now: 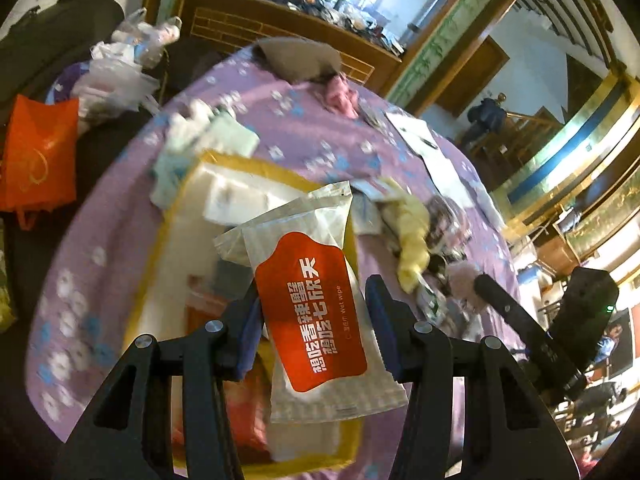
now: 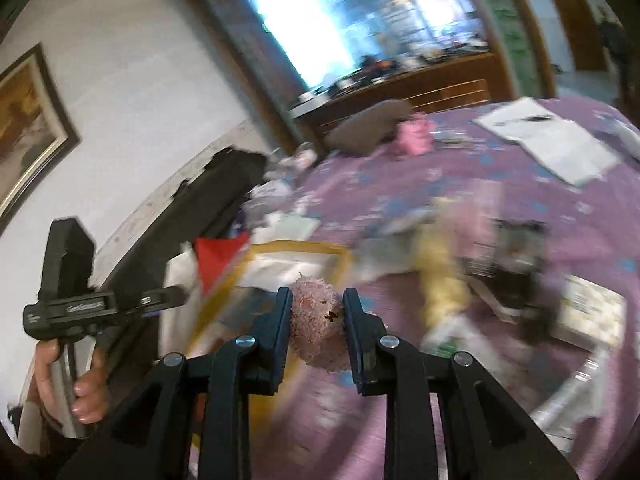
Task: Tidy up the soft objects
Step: 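Grasp the white packet with red label with the left gripper while the right reaches the pink fluffy item, then drop the red-labelled packet into the tray with the left gripper while the right drops the pink doll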
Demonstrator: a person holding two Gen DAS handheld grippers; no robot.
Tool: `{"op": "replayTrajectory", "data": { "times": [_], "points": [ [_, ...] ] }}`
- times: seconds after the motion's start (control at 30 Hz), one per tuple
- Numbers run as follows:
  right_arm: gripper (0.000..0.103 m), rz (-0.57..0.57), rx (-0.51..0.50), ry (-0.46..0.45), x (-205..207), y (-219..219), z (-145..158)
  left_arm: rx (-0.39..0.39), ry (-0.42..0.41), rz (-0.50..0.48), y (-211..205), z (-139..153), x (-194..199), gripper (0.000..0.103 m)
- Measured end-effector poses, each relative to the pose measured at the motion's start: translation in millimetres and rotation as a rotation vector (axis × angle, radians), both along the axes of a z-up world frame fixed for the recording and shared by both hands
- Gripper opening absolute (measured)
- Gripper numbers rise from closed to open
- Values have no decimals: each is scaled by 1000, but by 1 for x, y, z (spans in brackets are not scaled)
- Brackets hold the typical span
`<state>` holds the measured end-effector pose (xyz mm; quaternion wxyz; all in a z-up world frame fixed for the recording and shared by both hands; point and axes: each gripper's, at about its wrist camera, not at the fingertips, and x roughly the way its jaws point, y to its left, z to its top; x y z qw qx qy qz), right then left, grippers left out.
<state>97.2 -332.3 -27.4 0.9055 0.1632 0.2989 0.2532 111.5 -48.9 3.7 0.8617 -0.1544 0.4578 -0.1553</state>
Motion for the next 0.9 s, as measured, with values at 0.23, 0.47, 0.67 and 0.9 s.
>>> {"op": "replayTrajectory", "data": {
  "times": [0.23, 0.47, 0.67, 0.9],
  "points": [
    [24, 28, -48, 77, 63, 67, -9, 65, -2, -20, 16, -6, 37, 49],
    [24, 3, -24, 136, 101, 88, -46, 124, 61, -64, 14, -44, 83, 49],
    [27, -2, -51, 138, 104, 93, -58, 128, 93, -75, 11, -64, 97, 49],
    [30, -14, -24, 178, 105, 93, -63, 50, 109, -67, 13, -72, 102, 51]
  ]
}}
